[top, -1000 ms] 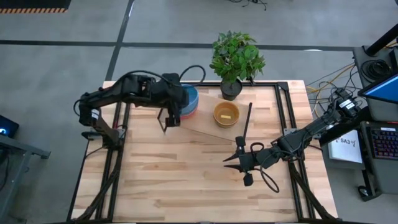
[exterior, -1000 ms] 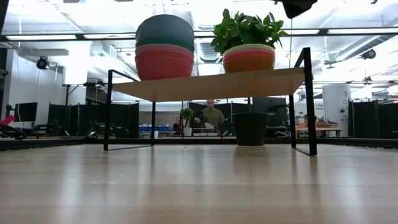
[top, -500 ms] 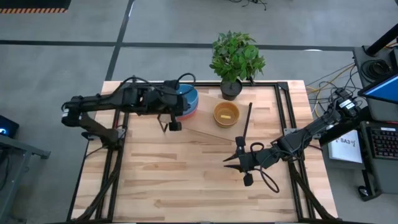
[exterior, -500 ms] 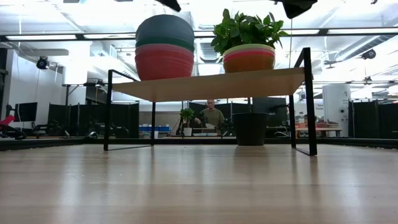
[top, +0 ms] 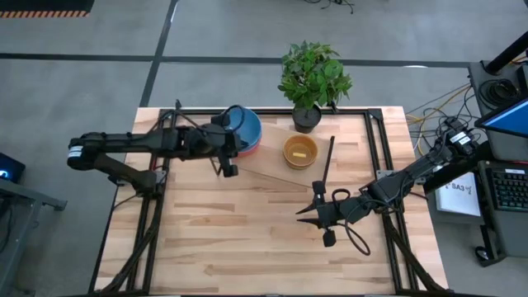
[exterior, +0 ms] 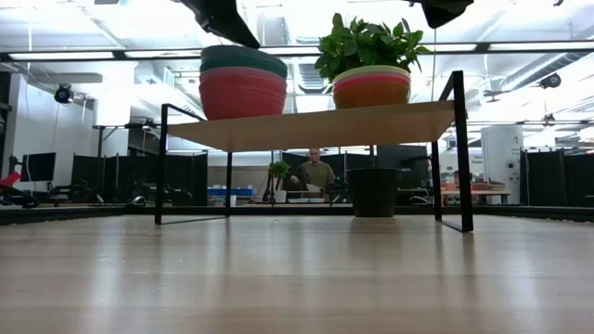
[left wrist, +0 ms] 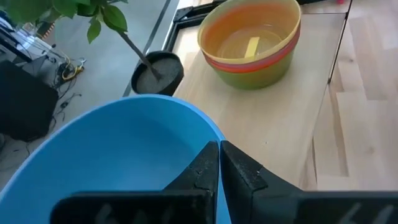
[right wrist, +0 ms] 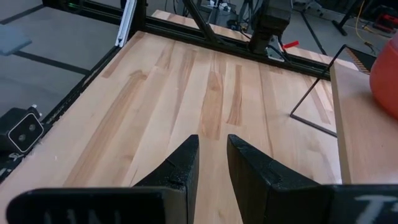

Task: Place and stack bowls onto a shelf
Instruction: Stack the blue bowl on top of the light blue bowl on the shelf

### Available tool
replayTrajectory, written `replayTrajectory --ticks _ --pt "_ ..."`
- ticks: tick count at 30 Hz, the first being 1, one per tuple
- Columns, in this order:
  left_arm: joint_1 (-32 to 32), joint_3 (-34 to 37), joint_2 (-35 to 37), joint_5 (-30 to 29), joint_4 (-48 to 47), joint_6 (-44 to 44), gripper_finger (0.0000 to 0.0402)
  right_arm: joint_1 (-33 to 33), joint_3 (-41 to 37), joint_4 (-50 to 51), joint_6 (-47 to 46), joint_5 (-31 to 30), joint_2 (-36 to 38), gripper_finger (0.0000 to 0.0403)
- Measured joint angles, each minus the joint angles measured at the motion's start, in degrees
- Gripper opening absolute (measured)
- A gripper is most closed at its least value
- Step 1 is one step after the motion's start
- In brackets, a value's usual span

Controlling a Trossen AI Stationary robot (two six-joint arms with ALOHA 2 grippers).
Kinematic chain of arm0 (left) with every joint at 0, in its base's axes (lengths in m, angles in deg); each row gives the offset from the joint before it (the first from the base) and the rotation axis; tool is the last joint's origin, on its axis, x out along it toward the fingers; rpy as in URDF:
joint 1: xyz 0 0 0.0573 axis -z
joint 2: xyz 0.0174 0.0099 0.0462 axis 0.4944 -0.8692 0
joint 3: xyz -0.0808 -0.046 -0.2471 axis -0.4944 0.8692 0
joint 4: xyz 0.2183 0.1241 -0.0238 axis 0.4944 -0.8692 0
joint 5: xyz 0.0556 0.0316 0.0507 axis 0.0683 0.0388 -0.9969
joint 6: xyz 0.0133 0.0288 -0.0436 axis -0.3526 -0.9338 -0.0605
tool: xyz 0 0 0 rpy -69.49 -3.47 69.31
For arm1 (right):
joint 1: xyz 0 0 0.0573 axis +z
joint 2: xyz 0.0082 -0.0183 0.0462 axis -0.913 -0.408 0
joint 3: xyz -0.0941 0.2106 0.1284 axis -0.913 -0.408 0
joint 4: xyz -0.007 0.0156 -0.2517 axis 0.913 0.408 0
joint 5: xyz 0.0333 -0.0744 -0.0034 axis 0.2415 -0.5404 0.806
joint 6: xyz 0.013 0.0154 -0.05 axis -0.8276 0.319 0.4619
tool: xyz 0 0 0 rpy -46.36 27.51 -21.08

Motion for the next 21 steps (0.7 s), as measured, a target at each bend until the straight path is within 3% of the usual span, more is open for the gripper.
replayTrajectory --ticks 11,21 --pt "0.2 -2.4 3.0 0.0 -4.7 -1.5 0.0 0.0 -0.1 0.1 0.0 0.0 0.0 0.0073" --pt "-2.0 5.3 13.1 -0.2 -4.9 0.5 0.0 0.0 -0.3 0.1 0.0 0.0 0.0 0.0073"
